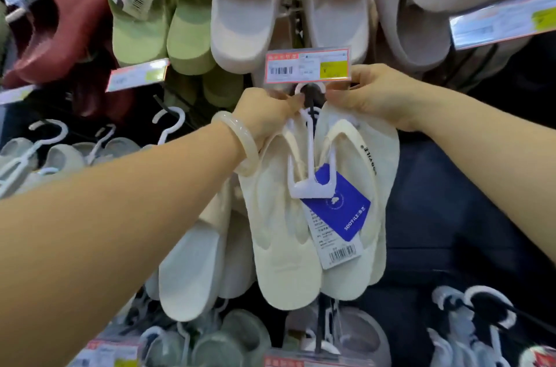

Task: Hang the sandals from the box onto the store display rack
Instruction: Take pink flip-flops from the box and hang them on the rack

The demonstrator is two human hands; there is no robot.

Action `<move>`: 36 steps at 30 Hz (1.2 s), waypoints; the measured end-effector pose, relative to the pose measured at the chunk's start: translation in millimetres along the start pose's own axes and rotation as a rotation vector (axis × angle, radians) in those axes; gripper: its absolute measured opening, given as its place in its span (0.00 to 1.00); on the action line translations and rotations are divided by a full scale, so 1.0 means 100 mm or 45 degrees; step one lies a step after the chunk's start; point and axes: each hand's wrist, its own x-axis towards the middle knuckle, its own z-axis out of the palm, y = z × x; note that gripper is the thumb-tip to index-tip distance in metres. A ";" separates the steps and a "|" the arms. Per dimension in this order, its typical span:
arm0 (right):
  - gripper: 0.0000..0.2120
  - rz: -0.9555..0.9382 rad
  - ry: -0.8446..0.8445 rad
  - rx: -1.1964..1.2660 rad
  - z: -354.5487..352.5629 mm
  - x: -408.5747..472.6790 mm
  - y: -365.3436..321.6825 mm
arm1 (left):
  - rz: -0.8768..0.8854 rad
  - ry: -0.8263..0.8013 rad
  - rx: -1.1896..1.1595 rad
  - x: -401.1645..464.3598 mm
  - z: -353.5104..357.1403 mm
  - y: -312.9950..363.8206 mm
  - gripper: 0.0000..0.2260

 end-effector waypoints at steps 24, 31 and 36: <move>0.43 0.100 -0.247 -1.237 0.16 -0.60 0.22 | 0.267 -0.344 1.279 -0.65 -0.15 -0.70 0.63; 0.39 0.200 -0.243 -1.277 0.12 -0.58 0.06 | 0.315 -0.378 1.336 -0.80 -0.21 -0.77 0.61; 0.45 0.193 -0.165 -1.242 0.21 -0.79 0.06 | 0.261 -0.411 1.315 -0.94 -0.28 -0.68 0.61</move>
